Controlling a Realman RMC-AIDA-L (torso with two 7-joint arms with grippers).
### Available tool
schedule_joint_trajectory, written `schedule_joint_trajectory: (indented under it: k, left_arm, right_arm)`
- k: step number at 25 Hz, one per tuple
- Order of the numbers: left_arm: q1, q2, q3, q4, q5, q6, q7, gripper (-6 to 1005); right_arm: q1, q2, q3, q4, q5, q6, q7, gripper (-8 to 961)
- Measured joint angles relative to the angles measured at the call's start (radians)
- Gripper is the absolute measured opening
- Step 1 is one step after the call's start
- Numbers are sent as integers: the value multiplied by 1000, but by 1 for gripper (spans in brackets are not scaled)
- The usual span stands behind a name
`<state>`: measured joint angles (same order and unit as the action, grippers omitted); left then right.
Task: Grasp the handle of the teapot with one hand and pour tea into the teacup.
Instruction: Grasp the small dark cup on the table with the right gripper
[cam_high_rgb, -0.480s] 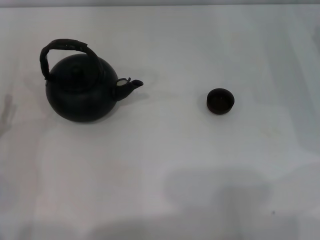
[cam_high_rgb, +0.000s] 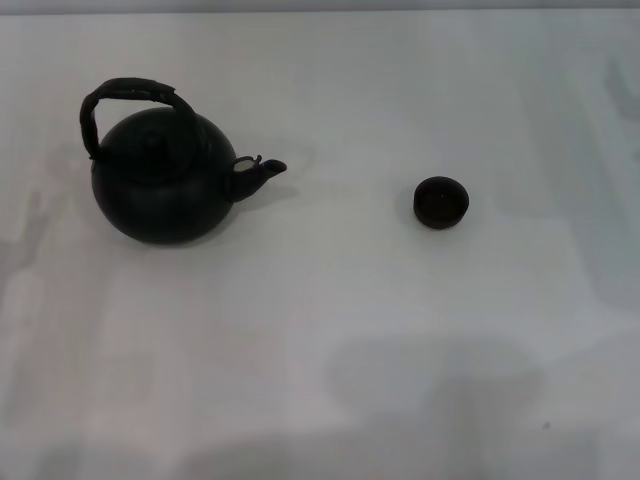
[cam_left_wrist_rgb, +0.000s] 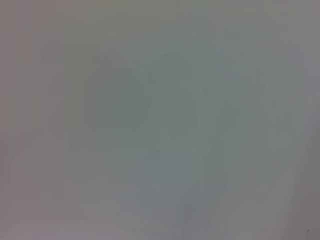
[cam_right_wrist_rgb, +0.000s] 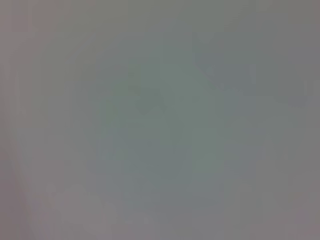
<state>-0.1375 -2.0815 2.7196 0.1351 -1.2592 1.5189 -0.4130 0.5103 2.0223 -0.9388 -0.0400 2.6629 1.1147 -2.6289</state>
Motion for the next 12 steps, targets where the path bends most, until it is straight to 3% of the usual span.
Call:
schedule_joint_trajectory:
  k: [12]
  left_arm:
    - [39, -2, 3, 2, 4, 5, 0, 874]
  right_arm:
    - [-3, 0, -115, -3, 0, 32, 100, 858]
